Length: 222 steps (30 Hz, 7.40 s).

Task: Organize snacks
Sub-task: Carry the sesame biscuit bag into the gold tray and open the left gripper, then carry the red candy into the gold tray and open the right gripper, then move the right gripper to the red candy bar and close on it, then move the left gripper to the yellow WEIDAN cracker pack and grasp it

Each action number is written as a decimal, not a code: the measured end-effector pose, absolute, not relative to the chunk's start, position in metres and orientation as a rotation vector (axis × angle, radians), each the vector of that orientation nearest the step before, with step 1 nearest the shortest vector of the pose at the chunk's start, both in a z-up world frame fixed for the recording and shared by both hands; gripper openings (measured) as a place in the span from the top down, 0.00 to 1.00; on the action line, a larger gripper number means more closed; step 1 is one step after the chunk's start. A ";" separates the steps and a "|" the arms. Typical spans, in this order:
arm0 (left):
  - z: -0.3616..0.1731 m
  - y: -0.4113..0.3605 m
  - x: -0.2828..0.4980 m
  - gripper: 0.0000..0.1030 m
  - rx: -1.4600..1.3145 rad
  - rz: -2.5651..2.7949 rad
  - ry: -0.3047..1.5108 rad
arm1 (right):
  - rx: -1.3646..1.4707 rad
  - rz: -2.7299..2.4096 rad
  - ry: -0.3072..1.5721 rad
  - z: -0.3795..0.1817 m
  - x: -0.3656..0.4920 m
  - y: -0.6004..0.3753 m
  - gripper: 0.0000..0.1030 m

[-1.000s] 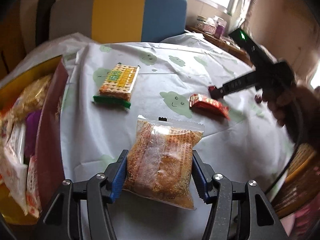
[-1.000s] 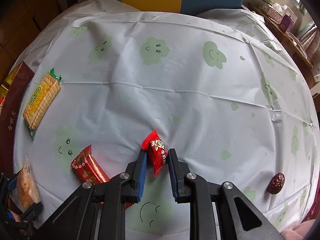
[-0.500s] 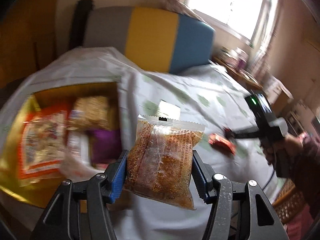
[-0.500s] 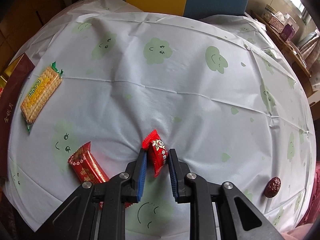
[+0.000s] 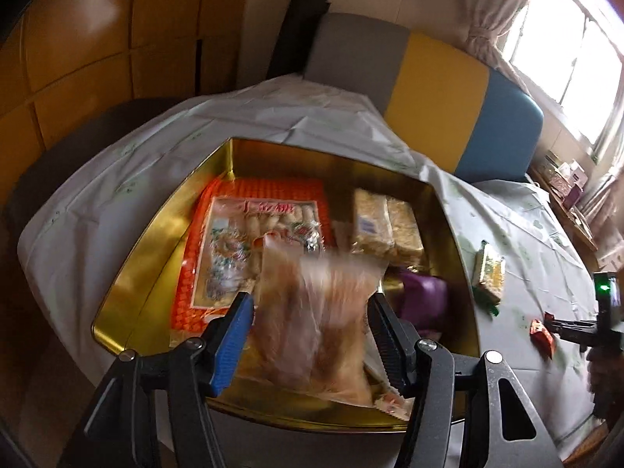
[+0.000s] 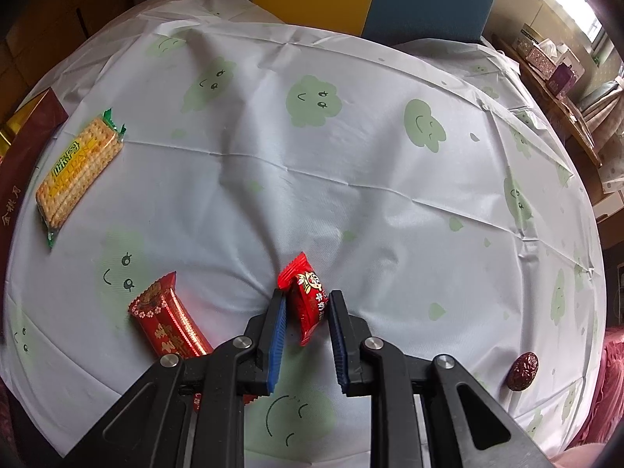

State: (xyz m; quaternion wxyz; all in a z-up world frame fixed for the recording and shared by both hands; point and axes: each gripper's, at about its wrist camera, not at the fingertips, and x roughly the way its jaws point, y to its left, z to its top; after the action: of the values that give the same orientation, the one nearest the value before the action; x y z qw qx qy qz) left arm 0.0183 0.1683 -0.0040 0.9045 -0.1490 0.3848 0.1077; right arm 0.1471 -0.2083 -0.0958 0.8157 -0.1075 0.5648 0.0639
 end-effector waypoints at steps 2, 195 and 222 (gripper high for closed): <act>-0.006 0.166 0.017 0.37 -0.302 0.235 0.796 | -0.231 0.137 1.203 -0.092 0.146 -0.208 0.79; -0.002 -0.044 0.072 0.35 0.192 -0.180 0.910 | -0.330 0.211 1.206 -0.092 0.134 -0.195 0.75; -0.058 -0.071 0.217 0.35 0.321 -0.195 1.121 | -0.323 0.223 1.222 -0.091 0.141 -0.198 0.74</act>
State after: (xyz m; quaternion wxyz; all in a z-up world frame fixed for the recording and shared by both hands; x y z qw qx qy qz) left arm 0.2172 -0.0713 -0.0581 0.8303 0.1513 0.5284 -0.0918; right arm 0.1413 -0.1982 -0.0910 0.8012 -0.1505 0.5697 0.1040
